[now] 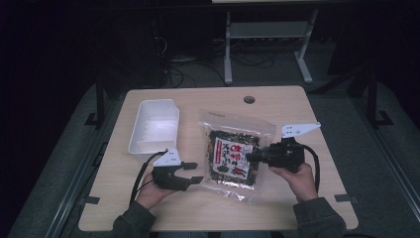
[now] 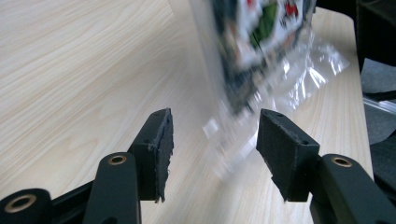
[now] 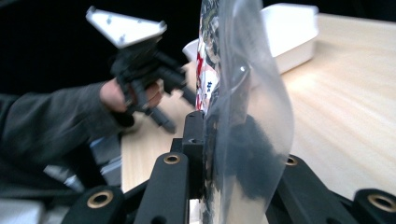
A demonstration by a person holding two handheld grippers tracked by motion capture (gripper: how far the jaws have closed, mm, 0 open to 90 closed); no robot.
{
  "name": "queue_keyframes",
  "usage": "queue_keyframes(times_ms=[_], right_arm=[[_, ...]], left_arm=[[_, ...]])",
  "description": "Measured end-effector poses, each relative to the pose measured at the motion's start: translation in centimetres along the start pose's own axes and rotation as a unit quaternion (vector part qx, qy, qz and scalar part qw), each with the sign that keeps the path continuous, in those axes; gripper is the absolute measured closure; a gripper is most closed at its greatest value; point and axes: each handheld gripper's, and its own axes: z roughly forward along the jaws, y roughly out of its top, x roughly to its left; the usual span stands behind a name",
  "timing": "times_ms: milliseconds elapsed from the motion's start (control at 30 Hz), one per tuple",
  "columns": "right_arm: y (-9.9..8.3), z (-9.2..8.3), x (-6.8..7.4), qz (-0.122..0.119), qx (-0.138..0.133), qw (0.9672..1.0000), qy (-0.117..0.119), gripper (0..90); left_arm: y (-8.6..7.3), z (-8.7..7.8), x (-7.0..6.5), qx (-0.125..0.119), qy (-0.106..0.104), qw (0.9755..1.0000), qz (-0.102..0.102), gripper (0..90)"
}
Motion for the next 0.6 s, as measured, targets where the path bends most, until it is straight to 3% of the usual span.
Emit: queue_keyframes(times_ms=[67,167,367,500,600], right_arm=[[0.1,-0.2,0.0,0.003,-0.008,0.9999,-0.008,75.4],[1.0,-0.6,0.5,0.003,-0.021,0.9983,-0.055,75.4],[2.4,-0.5,0.9,0.009,-0.053,0.9905,-0.126,75.4],[3.1,0.1,0.8,0.026,-0.068,0.9845,-0.159,75.4],[3.6,0.6,0.8,0.022,-0.065,0.9829,-0.171,75.4]], left_arm=[[-0.1,-0.3,-0.1,0.002,0.004,1.0,-0.001,44.0],[-0.5,-1.0,-0.5,0.008,0.019,0.9998,0.004,41.6],[-1.1,-1.8,-0.9,0.022,0.035,0.9991,0.014,37.0],[-1.5,-2.2,-1.1,0.032,0.043,0.9984,0.016,34.5],[-1.8,-2.4,-1.3,0.04,0.048,0.9978,0.021,33.4]])
